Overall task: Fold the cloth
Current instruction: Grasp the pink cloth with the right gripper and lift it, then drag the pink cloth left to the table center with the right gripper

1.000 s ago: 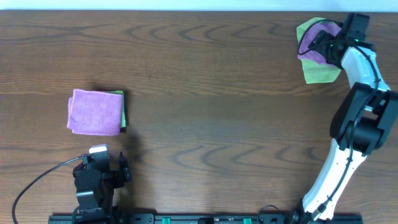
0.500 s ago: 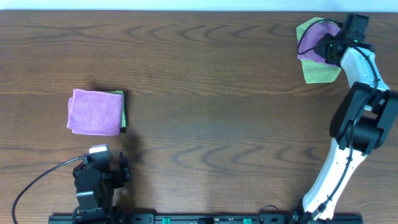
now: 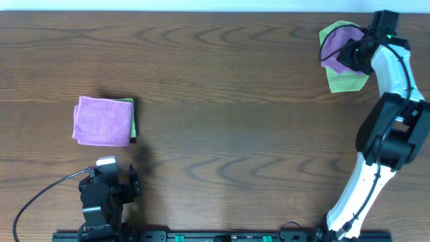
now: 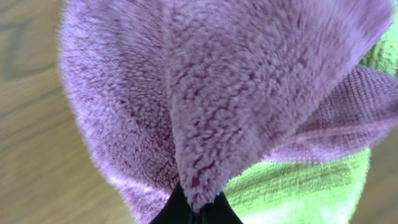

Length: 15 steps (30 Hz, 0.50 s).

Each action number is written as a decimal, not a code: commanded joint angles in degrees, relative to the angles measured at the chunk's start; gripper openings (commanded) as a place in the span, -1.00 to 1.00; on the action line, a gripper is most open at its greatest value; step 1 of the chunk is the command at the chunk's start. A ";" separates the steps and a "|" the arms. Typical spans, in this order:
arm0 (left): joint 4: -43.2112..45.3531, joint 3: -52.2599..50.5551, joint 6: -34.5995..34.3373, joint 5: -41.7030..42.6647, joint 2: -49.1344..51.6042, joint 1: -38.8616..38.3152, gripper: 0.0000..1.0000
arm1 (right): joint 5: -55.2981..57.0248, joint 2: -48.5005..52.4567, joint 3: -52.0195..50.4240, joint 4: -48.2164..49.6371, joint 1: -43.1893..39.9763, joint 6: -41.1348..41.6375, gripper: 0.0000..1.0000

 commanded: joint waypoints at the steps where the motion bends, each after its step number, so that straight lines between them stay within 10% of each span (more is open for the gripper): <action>1: -0.74 -0.59 -0.46 -0.81 -0.37 -0.17 0.90 | -0.04 -6.45 1.95 -2.80 2.36 -3.21 -0.97; 15: -0.72 -0.59 -0.44 -0.81 -0.37 -0.17 0.90 | 1.62 -13.03 1.92 -19.96 14.75 -6.58 -0.97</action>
